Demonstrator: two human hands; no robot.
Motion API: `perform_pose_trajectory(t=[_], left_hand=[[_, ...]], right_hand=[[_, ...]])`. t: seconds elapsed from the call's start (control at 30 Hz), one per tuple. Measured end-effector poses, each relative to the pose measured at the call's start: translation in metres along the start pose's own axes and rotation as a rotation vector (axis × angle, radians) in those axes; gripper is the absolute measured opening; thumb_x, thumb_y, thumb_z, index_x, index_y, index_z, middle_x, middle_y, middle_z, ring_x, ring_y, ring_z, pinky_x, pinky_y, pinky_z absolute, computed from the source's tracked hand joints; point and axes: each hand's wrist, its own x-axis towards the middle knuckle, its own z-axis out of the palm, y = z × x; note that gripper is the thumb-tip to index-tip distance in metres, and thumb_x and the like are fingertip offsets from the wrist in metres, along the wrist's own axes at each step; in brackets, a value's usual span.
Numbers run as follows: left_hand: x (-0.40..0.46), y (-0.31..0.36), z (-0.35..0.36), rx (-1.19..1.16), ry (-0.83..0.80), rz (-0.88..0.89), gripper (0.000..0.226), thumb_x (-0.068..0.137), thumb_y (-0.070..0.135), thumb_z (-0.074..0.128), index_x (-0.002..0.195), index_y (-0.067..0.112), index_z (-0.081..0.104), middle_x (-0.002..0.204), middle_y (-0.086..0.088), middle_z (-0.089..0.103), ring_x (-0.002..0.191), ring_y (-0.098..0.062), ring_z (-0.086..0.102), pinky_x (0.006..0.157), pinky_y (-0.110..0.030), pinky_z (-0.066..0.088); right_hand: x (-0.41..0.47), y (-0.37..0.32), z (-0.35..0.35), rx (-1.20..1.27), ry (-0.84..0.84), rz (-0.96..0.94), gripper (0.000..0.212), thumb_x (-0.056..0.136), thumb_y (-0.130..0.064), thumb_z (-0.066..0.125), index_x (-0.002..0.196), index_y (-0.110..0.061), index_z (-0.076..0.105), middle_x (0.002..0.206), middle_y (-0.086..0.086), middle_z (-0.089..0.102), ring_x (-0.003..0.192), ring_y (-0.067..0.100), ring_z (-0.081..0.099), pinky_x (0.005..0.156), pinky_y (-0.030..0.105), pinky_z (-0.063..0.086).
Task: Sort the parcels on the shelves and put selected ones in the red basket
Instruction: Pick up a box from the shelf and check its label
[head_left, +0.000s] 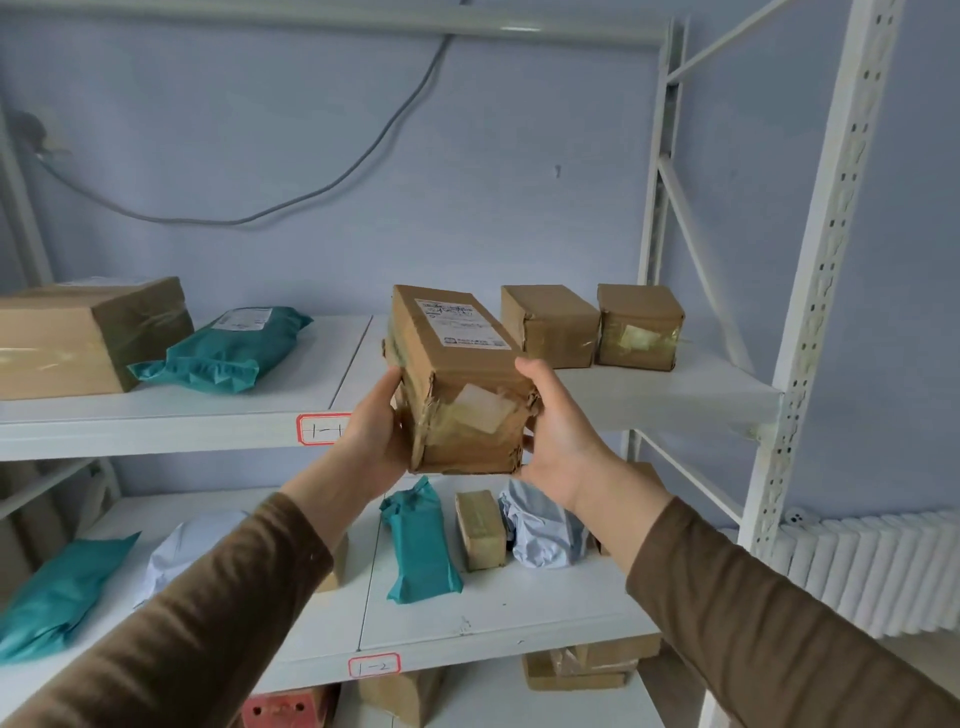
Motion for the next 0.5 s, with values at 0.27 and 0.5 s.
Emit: perform_pose_trajectory(t=[0.27, 0.5], left_hand=[[0.01, 0.007, -0.011, 0.266, -0.031, 0.149, 0.1, 0.073, 0.085, 0.061, 0.154, 0.029, 0.041, 0.157, 0.0, 0.045, 0.145, -0.025, 0.042, 0.124, -0.052, 0.027], [0.055, 0.036, -0.013, 0.232, -0.016, 0.163, 0.031, 0.1, 0.054, 0.055, 0.116, 0.029, 0.066, 0.111, 0.001, 0.074, 0.109, -0.018, 0.066, 0.105, -0.037, 0.049]], right_hand=[[0.036, -0.011, 0.016, -0.072, 0.058, -0.031, 0.023, 0.096, -0.05, 0.058, 0.101, -0.03, 0.069, 0.07, -0.007, 0.077, 0.067, 0.007, 0.073, 0.074, 0.031, 0.058], [0.106, -0.014, 0.056, -0.184, 0.063, -0.061, 0.069, 0.07, -0.073, 0.068, 0.125, -0.034, 0.06, 0.122, 0.0, 0.072, 0.11, 0.02, 0.068, 0.101, 0.047, 0.053]])
